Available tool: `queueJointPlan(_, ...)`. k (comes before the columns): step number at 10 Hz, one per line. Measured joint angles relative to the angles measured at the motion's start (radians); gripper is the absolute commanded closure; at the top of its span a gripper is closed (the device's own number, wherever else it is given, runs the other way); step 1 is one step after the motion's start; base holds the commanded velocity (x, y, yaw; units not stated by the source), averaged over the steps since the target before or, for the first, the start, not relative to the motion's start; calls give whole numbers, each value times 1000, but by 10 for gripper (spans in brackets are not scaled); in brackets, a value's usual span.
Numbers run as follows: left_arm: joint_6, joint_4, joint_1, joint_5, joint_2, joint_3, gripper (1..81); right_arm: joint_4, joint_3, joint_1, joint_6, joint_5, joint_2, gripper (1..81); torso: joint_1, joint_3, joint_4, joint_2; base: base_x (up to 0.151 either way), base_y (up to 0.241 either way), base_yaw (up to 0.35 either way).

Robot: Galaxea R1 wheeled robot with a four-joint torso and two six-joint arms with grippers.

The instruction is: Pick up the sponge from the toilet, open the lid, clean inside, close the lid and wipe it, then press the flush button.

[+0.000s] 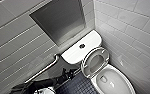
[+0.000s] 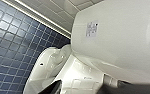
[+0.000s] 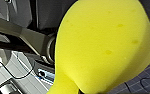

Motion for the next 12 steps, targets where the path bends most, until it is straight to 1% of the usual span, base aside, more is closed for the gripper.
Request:
queueJointPlan(4, 0, 6, -20, 4, 50, -3, 10, 0, -3, 0, 0, 2, 1, 811, 0, 0, 0, 0, 0, 0, 0)
queueJointPlan(6, 0, 40, -24, 29, 76, 23, 10, 0, -3, 1, 0, 2, 1, 811, 0, 0, 0, 0, 0, 0, 0)
queueJointPlan(7, -17, 52, -27, 39, 100, 32, 10, 0, -3, 5, 0, 2, 1, 811, 0, 0, 0, 0, 0, 0, 0)
queueJointPlan(8, -13, 68, -25, 67, 99, 52, 10, 2, -3, 10, 0, 2, 4, 811, 0, 0, 0, 0, 0, 0, 0)
queueJointPlan(10, -10, 83, -12, 99, 97, 116, 10, 1, -3, 17, 0, 2, 9, 811, 0, 0, 0, 0, 0, 0, 0)
queueJointPlan(11, -3, 99, -3, 134, 88, 163, 10, 0, -3, 21, 0, 2, 11, 811, 0, 0, 0, 0, 0, 0, 0)
queueJointPlan(12, -3, 118, 13, 146, 79, 217, 10, 0, -3, 25, 0, 0, 13, 811, 0, 0, 0, 0, 0, 0, 0)
